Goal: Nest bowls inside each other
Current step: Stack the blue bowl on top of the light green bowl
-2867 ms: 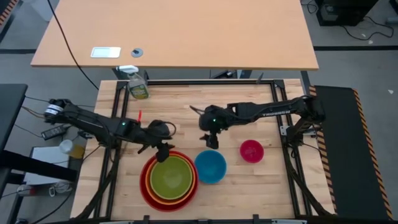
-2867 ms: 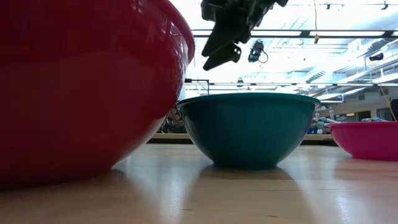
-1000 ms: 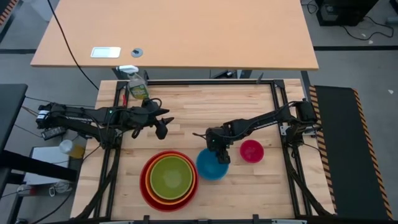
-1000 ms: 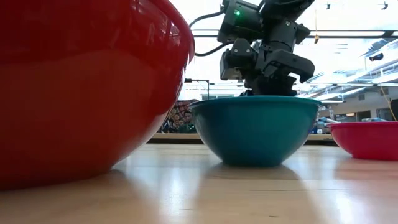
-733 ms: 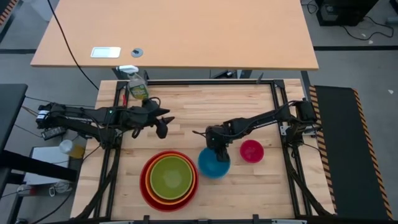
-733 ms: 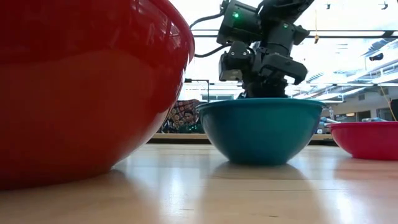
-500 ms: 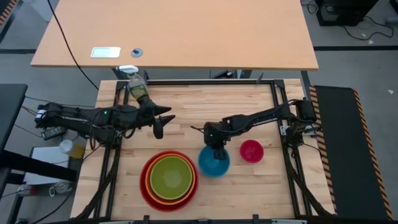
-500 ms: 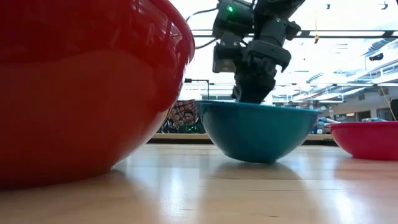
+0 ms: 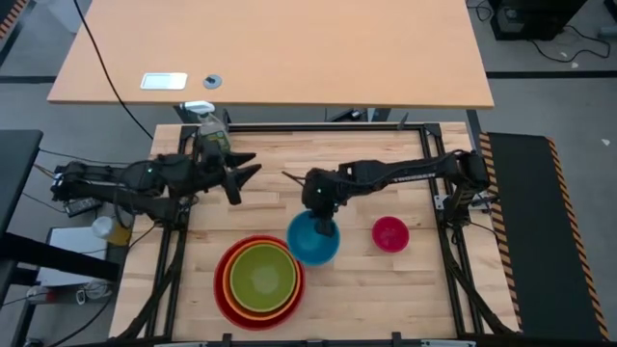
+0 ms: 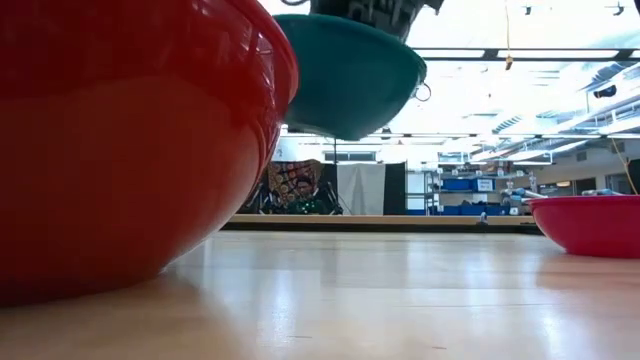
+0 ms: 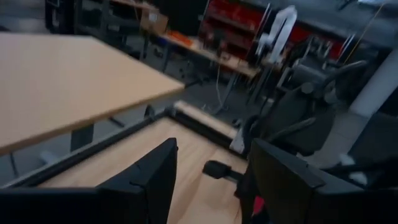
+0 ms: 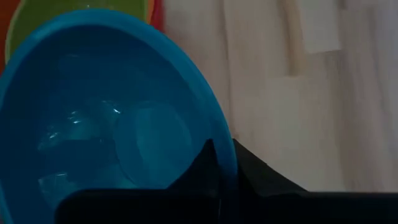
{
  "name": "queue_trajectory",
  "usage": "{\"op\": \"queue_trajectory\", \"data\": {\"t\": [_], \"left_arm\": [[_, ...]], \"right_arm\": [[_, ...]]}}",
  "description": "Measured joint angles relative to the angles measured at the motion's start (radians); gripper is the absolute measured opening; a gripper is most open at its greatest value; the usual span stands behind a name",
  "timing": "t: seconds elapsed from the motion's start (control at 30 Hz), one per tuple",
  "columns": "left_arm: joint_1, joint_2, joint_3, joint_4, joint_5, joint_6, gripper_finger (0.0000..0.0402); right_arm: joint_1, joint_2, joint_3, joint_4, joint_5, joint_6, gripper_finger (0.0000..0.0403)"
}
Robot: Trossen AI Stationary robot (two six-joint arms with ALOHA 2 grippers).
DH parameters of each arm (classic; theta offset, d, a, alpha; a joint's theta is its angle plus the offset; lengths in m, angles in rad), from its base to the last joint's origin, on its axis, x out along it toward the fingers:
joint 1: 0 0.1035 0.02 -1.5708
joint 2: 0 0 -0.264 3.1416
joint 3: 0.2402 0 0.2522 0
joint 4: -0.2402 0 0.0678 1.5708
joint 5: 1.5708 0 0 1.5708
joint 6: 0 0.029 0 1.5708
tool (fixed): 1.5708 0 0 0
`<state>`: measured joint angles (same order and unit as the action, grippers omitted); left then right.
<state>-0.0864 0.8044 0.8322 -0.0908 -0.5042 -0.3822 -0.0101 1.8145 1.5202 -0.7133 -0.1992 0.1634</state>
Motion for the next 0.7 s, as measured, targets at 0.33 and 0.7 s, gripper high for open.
{"op": "queue_trajectory", "data": {"t": [0.33, 0.7], "left_arm": [[-0.003, -0.069, 0.0, -0.127, 0.022, -0.001, 0.0208], [-0.049, -0.146, 0.001, -0.206, 0.208, -0.075, 0.0208]], "right_arm": [[0.038, 0.0, 0.129, -0.01, 0.09, 0.142, 0.0021], [0.203, 0.136, 0.282, 0.143, 0.204, 0.328, 0.0021]]}}
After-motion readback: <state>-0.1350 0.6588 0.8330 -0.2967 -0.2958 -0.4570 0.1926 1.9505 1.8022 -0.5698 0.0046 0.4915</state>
